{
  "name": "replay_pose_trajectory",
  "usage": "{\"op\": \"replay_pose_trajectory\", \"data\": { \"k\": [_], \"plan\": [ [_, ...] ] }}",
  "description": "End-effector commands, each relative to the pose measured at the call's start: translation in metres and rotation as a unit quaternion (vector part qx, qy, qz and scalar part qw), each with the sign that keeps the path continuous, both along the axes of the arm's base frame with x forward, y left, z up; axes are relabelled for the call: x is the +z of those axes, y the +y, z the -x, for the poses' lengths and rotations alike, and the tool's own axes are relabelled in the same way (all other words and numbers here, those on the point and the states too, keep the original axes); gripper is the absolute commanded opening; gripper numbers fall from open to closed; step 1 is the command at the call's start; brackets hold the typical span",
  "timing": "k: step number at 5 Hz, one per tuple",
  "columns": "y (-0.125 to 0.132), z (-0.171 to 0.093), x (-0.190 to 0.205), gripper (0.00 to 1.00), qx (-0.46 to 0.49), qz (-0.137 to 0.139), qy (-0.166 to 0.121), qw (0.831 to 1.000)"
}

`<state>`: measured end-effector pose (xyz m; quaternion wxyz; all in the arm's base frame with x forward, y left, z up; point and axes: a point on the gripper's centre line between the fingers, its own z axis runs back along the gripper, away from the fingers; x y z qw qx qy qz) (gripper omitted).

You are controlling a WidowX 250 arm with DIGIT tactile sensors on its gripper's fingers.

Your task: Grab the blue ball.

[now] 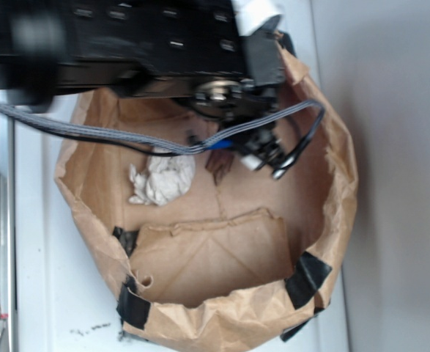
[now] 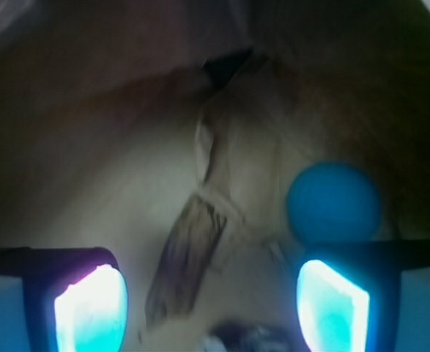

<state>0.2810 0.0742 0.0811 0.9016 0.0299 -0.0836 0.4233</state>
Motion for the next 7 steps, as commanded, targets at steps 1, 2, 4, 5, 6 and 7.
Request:
{"op": "replay_pose_trajectory", "data": {
  "k": [1, 2, 4, 5, 6, 7],
  "plan": [
    [0.020, 0.007, 0.016, 1.00, 0.059, -0.059, -0.025, 0.996],
    [0.028, 0.017, 0.011, 1.00, 0.073, -0.052, -0.003, 0.996],
    [0.034, 0.031, -0.004, 1.00, 0.060, -0.073, 0.005, 0.996],
    [0.031, 0.025, -0.018, 1.00, 0.070, -0.093, 0.004, 0.993],
    [0.028, 0.018, -0.033, 1.00, 0.070, -0.120, -0.004, 0.990],
    [0.033, 0.015, -0.051, 1.00, 0.068, -0.155, -0.016, 0.985]
  ]
}}
